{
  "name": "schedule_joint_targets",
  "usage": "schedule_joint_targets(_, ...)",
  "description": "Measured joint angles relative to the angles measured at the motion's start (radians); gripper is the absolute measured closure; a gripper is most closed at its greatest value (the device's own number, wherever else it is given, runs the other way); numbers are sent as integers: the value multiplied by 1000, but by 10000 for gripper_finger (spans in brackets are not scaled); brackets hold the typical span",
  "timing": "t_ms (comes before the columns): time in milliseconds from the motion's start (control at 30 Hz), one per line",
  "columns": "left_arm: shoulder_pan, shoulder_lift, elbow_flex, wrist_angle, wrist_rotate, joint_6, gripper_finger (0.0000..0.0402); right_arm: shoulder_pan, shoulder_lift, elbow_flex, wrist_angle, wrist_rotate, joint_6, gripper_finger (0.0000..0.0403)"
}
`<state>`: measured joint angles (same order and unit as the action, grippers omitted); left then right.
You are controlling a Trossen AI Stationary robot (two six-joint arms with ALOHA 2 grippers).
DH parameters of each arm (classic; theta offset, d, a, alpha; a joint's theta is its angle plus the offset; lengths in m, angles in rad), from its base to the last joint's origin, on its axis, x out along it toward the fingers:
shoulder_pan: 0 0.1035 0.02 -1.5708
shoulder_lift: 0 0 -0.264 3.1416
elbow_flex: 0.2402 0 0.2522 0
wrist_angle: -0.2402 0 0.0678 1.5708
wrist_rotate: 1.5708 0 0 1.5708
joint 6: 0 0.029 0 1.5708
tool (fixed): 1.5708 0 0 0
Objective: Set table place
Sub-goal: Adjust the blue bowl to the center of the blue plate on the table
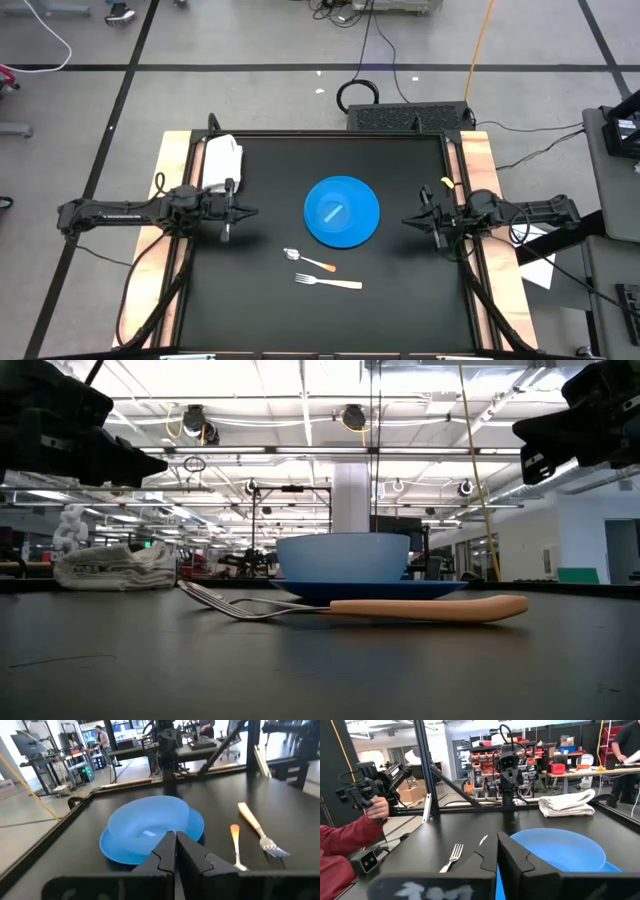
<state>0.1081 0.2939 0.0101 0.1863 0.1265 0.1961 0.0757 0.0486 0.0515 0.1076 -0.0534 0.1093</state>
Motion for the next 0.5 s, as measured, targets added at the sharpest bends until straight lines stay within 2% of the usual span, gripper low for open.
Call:
schedule_joint_targets(300,0,0,0,-3,-76,-15,382,0,5,8,81,0,37,401)
schedule_joint_targets(400,0,0,0,-2,-76,-22,382,4,39,15,79,0,47,382)
schedule_joint_targets(500,0,0,0,-2,-76,-37,382,5,101,19,143,0,47,345)
